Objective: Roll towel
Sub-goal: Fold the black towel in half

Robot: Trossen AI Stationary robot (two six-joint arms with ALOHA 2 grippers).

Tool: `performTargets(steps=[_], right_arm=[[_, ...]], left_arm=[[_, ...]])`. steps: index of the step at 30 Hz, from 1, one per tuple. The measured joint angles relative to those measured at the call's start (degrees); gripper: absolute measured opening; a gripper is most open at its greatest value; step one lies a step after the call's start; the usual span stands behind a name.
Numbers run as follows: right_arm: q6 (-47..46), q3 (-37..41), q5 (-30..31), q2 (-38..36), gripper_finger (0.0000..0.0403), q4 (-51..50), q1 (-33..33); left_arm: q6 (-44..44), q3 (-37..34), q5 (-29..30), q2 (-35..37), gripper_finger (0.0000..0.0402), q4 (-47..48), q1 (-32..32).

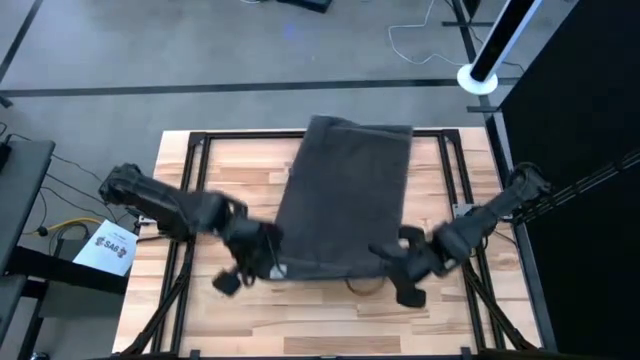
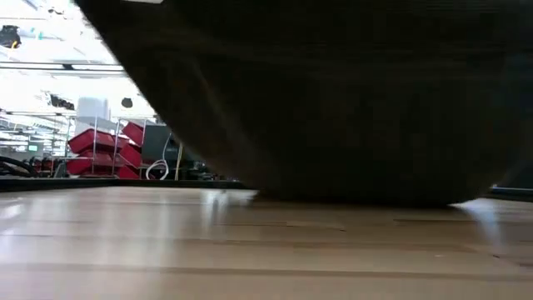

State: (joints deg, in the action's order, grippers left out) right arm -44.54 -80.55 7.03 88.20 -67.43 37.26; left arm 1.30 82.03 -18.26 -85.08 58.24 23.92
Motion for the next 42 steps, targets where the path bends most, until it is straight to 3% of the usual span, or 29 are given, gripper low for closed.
performTargets(steps=[7, 12, 27, 31, 37, 42], right_arm=[[-11.8, 6.9, 3.5, 0.0, 0.0005, 12.8, 11.3], [-17.6, 7.3, 5.8, 1.1, 0.0005, 13.4, 15.5], [-27.6, 6.8, 5.0, 4.2, 0.0005, 27.8, 21.7], [-27.2, 5.8, 5.8, 4.3, 0.0005, 20.1, 19.6], [-20.9, 5.3, 6.1, 0.1, 0.0005, 4.4, 10.9], [-12.8, 5.4, 6.4, -3.2, 0.0005, -8.7, -0.7]], left_arm=[[-22.2, -10.8, 2.0, -0.5, 0.0000, -24.6, 8.2], [-26.2, -11.2, 7.8, -0.5, 0.0000, -26.7, 10.2], [-35.4, -11.3, 4.7, -4.1, 0.0000, -39.7, 14.2], [-33.2, -11.2, 4.9, -3.7, 0.0000, -38.3, 12.6], [-18.9, -11.2, 5.5, -0.1, 0.0000, -22.5, 3.4], [-1.2, -11.2, 14.2, 3.2, 0.0000, -10.7, -8.9]])
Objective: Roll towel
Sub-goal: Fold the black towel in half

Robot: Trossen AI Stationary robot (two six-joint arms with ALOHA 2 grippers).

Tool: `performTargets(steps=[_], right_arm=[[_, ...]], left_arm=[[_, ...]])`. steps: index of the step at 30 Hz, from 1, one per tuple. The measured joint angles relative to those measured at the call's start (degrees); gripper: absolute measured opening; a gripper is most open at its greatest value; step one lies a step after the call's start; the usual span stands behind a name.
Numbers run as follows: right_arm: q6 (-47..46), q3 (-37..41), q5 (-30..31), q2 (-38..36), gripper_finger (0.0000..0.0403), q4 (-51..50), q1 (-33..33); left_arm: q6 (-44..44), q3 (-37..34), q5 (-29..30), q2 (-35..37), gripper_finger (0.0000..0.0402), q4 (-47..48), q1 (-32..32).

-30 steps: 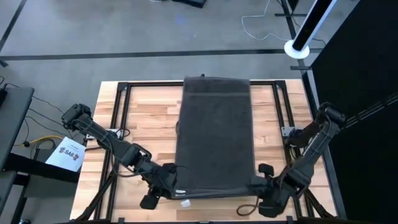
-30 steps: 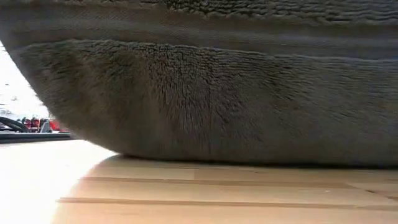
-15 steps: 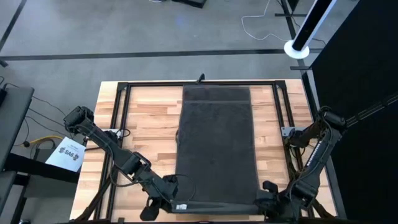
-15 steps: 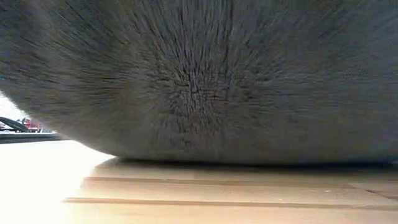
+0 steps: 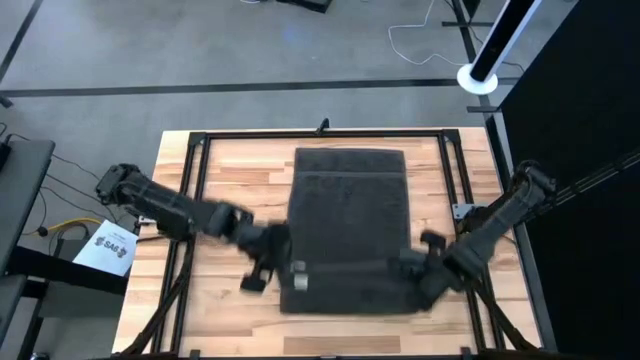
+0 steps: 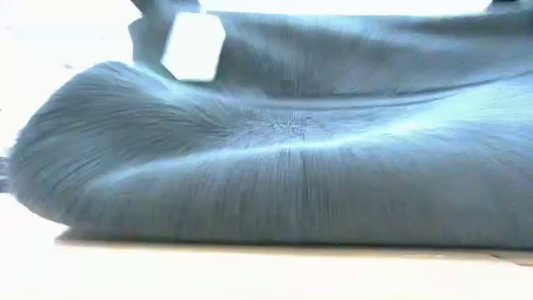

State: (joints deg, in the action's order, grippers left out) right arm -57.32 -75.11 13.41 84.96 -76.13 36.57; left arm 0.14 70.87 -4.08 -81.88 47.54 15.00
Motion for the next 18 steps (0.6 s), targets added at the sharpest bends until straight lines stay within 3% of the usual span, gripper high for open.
performTargets(steps=[9, 15, 18], right_arm=[[20.6, 3.8, 3.2, -6.8, 0.0005, -1.1, -28.0], [37.5, 6.3, 3.6, -8.5, 0.0005, 4.3, -47.7], [47.1, 6.4, 3.4, -7.9, 0.0005, 8.1, -55.9]], left_arm=[[31.1, 0.0, 3.5, 0.3, 0.0000, 2.3, -25.7], [39.8, 0.0, 2.4, 0.2, 0.0000, -6.4, -38.6], [40.6, 0.0, -2.6, -0.2, 0.0000, -9.6, -43.6]])
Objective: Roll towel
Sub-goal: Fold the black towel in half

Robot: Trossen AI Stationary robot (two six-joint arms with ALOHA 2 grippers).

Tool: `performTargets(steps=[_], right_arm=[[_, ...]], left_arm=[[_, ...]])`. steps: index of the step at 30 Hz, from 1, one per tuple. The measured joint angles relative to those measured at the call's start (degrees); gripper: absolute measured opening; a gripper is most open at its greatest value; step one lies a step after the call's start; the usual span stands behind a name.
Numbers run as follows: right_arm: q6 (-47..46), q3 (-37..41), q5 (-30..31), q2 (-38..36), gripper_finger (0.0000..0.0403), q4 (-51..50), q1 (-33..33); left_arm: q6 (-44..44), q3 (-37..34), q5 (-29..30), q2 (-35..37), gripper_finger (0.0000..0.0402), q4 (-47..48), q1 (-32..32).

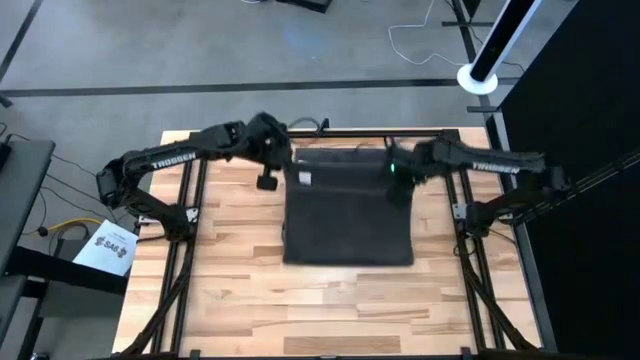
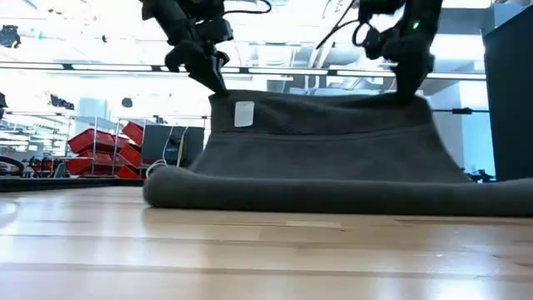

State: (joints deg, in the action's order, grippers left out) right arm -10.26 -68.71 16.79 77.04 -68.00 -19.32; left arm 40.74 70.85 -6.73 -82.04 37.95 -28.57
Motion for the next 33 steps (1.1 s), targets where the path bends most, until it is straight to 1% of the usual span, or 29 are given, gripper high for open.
performTargets(steps=[4, 7, 13, 21, 25, 29, 33], right_arm=[[9.3, 0.0, -1.1, 1.9, 0.0005, 3.9, -8.4], [14.9, 0.6, -4.3, 3.3, 0.0005, 6.1, -13.7], [21.3, 4.4, -7.1, 6.4, 0.0005, 11.9, -19.8], [25.1, 4.8, -7.7, 14.5, 0.0005, 17.9, -23.8], [25.1, 4.9, -7.7, 18.7, 0.0005, 18.0, -24.6], [25.1, 4.9, -7.2, 20.7, 0.0005, 18.4, -24.3], [23.9, 4.9, -3.7, 20.7, 0.0006, 19.5, -24.0]], left_arm=[[0.2, 0.0, -1.8, -2.6, 0.0000, -1.5, -3.4], [0.3, 0.0, -2.1, -5.7, 0.0000, -2.3, -3.9], [0.3, 0.0, -1.1, -12.6, 0.0000, -6.6, -4.2], [1.8, 0.0, 1.0, -19.0, 0.0000, -10.4, -4.9], [2.0, 0.0, 4.6, -21.0, 0.0000, -12.2, -4.9], [1.7, 0.0, 6.6, -21.2, 0.0000, -15.0, -4.9], [0.7, 0.0, 9.4, -21.2, 0.0000, -17.0, -5.0]])
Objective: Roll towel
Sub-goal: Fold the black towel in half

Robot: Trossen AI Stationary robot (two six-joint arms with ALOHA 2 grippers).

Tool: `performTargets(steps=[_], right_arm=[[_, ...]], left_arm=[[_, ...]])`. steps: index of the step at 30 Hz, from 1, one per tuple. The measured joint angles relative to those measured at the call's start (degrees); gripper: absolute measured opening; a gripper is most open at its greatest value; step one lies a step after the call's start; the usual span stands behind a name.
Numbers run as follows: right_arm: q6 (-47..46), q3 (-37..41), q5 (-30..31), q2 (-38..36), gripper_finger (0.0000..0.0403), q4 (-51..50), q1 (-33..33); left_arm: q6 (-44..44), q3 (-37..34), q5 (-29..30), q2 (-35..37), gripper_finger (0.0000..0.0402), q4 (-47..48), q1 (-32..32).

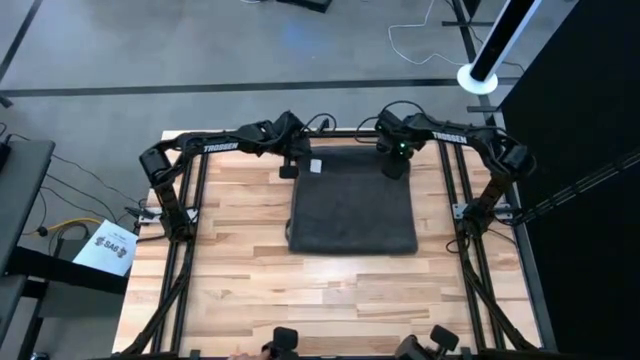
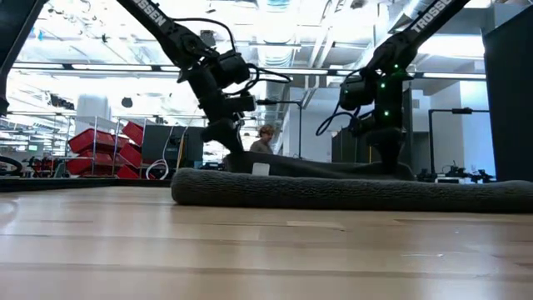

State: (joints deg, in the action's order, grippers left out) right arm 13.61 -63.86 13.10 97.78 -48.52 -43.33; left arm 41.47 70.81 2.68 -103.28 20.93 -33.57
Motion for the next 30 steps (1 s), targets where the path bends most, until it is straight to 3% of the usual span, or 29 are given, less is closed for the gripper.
performTargets(steps=[7, 12, 17, 23, 26, 28, 30], right_arm=[[-0.7, 0.0, 3.6, -0.2, 0.0094, 0.8, -0.1], [-2.6, 0.0, 8.0, -0.2, 0.0141, 1.3, 1.4], [-7.2, 0.0, 9.6, -0.9, 0.0152, -1.0, 4.0], [-12.4, 0.0, 9.4, -5.8, 0.0142, -6.1, 9.2], [-12.2, 0.0, 8.7, -8.9, 0.0138, -5.6, 9.1], [-11.7, 0.0, 4.6, -10.9, 0.0135, -3.1, 5.1], [-12.2, 0.0, -1.2, -12.3, 0.0131, -0.8, -1.0]], left_arm=[[-4.2, 0.0, 0.7, 0.0, 0.0000, 0.2, -1.2], [-6.3, 0.0, 0.9, 0.0, 0.0029, 0.5, -1.5], [-7.1, 0.0, 0.9, 0.0, 0.0081, 0.5, -1.5], [-14.5, 0.0, 1.1, 1.1, 0.0145, 3.9, -0.3], [-17.9, 0.1, -7.8, 2.1, 0.0157, 7.6, 1.8], [-19.6, 0.1, -16.4, 2.0, 0.0158, 9.4, 3.7], [-19.8, 0.1, -21.4, 1.6, 0.0155, 9.2, 6.2]])
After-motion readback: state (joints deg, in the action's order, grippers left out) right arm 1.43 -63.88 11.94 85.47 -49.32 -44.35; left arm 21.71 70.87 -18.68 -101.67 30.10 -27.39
